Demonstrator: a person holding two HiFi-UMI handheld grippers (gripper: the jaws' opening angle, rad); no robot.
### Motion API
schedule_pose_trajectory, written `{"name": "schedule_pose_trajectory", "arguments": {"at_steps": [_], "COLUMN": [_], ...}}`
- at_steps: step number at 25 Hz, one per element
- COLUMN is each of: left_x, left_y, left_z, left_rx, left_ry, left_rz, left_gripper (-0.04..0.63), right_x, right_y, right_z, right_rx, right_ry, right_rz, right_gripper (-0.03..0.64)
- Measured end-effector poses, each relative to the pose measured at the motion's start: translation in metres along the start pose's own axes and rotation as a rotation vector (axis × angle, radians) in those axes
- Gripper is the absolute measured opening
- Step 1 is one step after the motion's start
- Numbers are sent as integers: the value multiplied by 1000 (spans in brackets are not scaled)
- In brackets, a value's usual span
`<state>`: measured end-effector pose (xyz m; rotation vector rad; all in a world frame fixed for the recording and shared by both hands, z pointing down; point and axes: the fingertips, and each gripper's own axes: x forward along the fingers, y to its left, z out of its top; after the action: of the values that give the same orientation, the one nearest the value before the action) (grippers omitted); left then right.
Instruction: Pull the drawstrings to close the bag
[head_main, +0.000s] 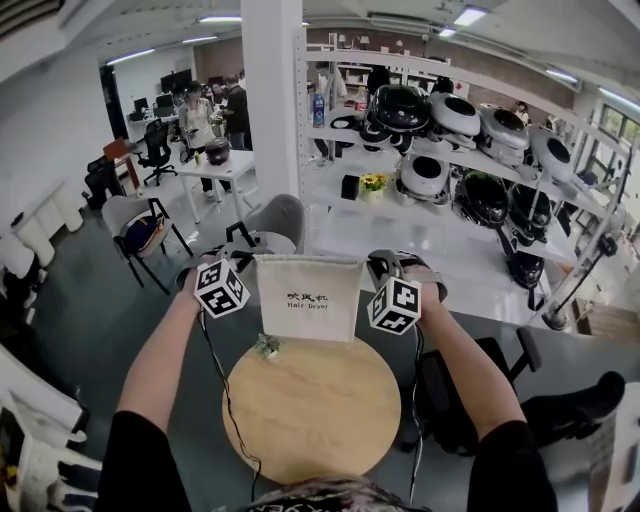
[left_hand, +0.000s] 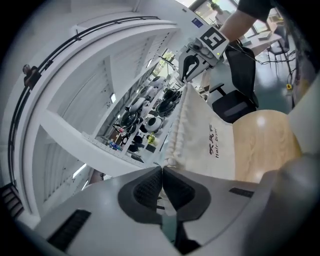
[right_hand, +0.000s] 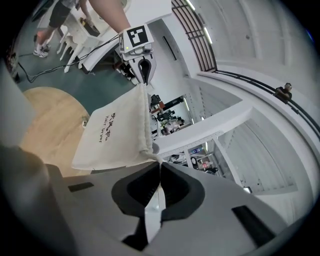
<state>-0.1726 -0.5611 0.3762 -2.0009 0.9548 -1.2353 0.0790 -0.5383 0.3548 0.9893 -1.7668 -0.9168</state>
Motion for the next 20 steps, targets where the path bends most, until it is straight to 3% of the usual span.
{"name": "schedule_pose_trajectory", "arguments": {"at_steps": [12, 20], "left_x": [-32, -44], "left_y": [88, 103], "left_z": [37, 38], "left_rx": [24, -47], "left_ry": [-26, -51], "left_rz": [153, 224], "left_gripper": [20, 20], "right_x": [-20, -29], "right_y": [-87, -106], "right_z": [26, 21], "right_rx": [-22, 47], "right_ry": [-17, -11], "right_rz": [-129, -171], "right_gripper": [5, 5]}}
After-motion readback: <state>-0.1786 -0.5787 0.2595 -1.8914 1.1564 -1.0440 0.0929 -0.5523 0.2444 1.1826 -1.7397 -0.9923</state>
